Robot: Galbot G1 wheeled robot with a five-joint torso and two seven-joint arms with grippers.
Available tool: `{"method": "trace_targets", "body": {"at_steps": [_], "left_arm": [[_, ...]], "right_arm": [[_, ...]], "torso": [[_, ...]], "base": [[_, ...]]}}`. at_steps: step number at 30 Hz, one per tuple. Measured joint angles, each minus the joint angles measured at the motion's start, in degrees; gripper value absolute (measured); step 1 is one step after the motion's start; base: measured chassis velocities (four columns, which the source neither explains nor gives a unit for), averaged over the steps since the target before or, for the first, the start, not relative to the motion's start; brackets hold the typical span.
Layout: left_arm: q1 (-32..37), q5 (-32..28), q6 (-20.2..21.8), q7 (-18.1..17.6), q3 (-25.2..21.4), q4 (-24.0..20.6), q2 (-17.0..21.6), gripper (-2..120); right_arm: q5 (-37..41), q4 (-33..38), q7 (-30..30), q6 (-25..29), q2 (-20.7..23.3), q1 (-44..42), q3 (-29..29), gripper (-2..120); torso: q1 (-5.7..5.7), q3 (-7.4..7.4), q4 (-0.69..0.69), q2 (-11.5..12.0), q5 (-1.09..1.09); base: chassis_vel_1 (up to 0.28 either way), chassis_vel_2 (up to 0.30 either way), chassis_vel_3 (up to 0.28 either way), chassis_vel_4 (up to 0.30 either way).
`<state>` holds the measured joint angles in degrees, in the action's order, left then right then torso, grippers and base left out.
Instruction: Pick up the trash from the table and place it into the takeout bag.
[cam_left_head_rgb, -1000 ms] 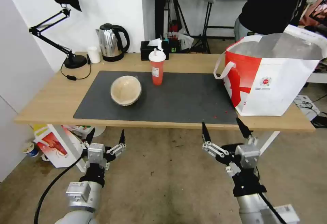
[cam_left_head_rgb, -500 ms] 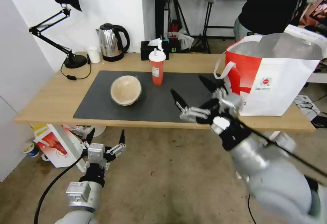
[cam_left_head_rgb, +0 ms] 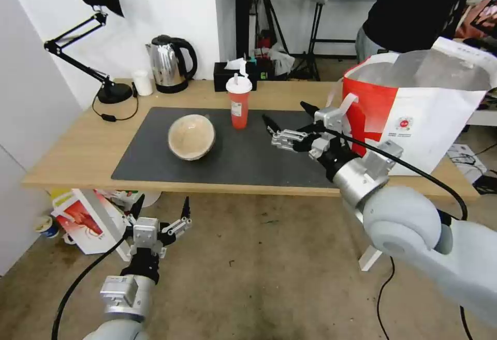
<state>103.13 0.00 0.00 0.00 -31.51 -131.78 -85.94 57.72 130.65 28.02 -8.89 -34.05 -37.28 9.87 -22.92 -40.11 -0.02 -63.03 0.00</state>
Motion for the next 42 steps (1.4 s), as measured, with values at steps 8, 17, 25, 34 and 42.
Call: {"method": "trace_targets", "body": {"at_steps": [8,17,25,34,42], "left_arm": [[0.0,0.0,0.0,0.0,0.0,0.0,0.0,100],[0.0,0.0,0.0,0.0,0.0,0.0,0.0,100],[0.0,0.0,0.0,0.0,0.0,0.0,0.0,100],[0.0,0.0,0.0,0.0,0.0,0.0,0.0,100],[0.0,0.0,0.0,0.0,0.0,0.0,0.0,100]], "right_arm": [[9.9,-3.0,0.7,-11.0,-1.4,8.9,1.1,100],[17.3,-5.6,-0.1,-16.5,-2.7,15.6,3.7,100],[19.1,-6.5,-0.1,-18.7,-2.9,17.3,4.2,100],[21.0,-13.3,-0.1,-19.4,-6.7,20.9,6.0,100],[20.7,-19.8,-0.4,-19.3,-10.8,23.8,8.0,100]], "torso": [[0.00,0.01,0.02,0.0,0.00],[0.00,0.00,0.02,0.0,0.00],[0.00,0.00,0.01,0.0,0.00],[0.00,0.01,0.02,0.0,-0.01],[0.01,0.00,0.02,0.0,-0.01]], "base": [[0.000,0.000,0.000,0.000],[0.000,0.000,0.000,0.000],[0.000,0.000,0.000,0.000],[0.000,0.000,0.000,0.000],[0.000,0.000,0.000,0.000]]}}
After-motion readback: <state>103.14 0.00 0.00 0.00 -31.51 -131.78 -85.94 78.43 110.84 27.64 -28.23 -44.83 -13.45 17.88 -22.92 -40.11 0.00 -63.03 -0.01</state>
